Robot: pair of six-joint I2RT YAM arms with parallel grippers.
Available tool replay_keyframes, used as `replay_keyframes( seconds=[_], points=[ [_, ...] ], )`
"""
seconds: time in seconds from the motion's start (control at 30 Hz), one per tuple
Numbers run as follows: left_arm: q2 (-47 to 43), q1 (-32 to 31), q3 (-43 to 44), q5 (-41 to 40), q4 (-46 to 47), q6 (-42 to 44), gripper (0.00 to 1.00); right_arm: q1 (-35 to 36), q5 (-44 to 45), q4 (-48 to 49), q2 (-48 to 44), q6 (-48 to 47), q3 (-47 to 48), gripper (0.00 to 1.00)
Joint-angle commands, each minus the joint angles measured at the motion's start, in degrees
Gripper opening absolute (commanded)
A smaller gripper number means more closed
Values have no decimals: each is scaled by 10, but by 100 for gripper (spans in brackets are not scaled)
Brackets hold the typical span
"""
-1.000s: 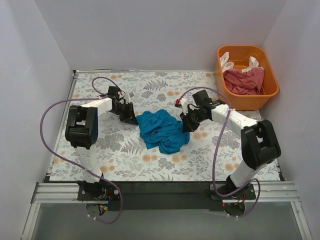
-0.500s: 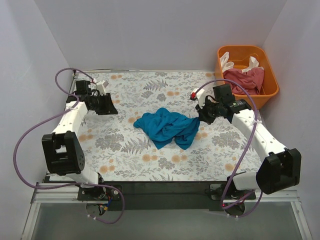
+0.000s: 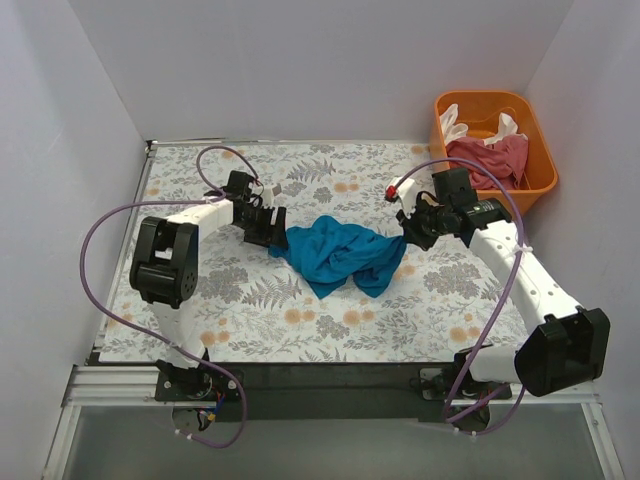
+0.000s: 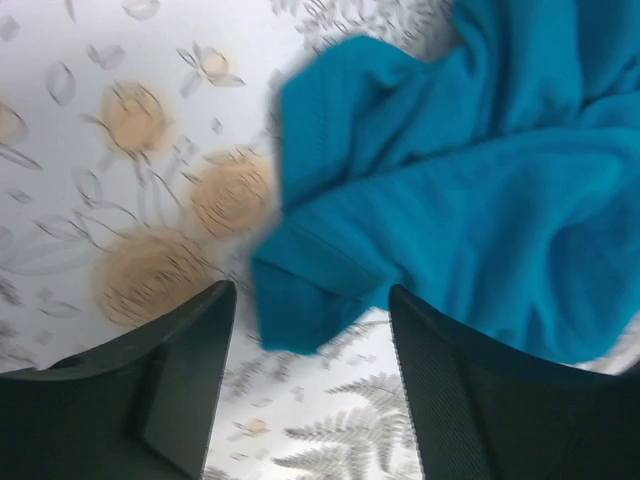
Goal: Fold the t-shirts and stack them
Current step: Flatten the tshirt out
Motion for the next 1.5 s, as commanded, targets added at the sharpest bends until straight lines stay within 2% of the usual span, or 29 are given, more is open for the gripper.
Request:
replay_keyframes(
  seconds=[0.0,0.03,0.07,0.1,0.13,0.27,0.47,0.6,0.73,0.87,1.0,1.1,1.2,1.23,1.3,1.37,1.4,1.47],
  points=[
    [28,-3,27,-57,28,-7,58,-2,9,-12,-27,-6,33,1],
    [36,-3,30,-60,25,-7,48,-1,12,-12,-31,-7,37,1],
    [39,-3,31,-64,23,-8,21,-2,20,-11,-31,-8,38,1],
    [38,-3,35,-71,21,-8,5,-5,23,-10,-32,-10,44,1],
    [36,0,38,-84,18,-7,0,-7,26,-10,-30,-15,49,1],
    [10,29,68,-57,1,4,0,-35,30,-6,-5,-22,83,1],
    [-26,98,172,-59,-46,12,0,-77,31,1,37,-47,160,1],
    [-54,128,238,-58,-83,64,0,-89,24,-1,49,-71,207,1],
    [-116,132,245,-68,-84,100,0,-87,-17,-2,25,-86,211,1],
    [-153,149,244,-89,-80,100,0,-87,0,4,32,-90,232,1],
    [-174,152,235,-133,-10,74,0,-87,14,45,53,-86,269,1],
    [-112,153,291,-154,8,55,0,-87,40,72,112,-71,342,1],
    [-14,161,432,-153,16,32,0,-87,46,74,193,-65,466,1],
    [13,163,516,-149,17,28,0,-87,49,76,230,-65,497,1],
    [82,167,600,-151,13,19,0,-87,64,75,283,-61,601,1],
    [109,170,711,-157,12,18,0,-86,77,77,307,-61,686,1],
    [114,171,727,-154,24,18,0,-86,77,79,312,-64,699,1],
    [73,178,668,-150,54,26,0,-87,78,101,295,-68,681,1]
  ],
)
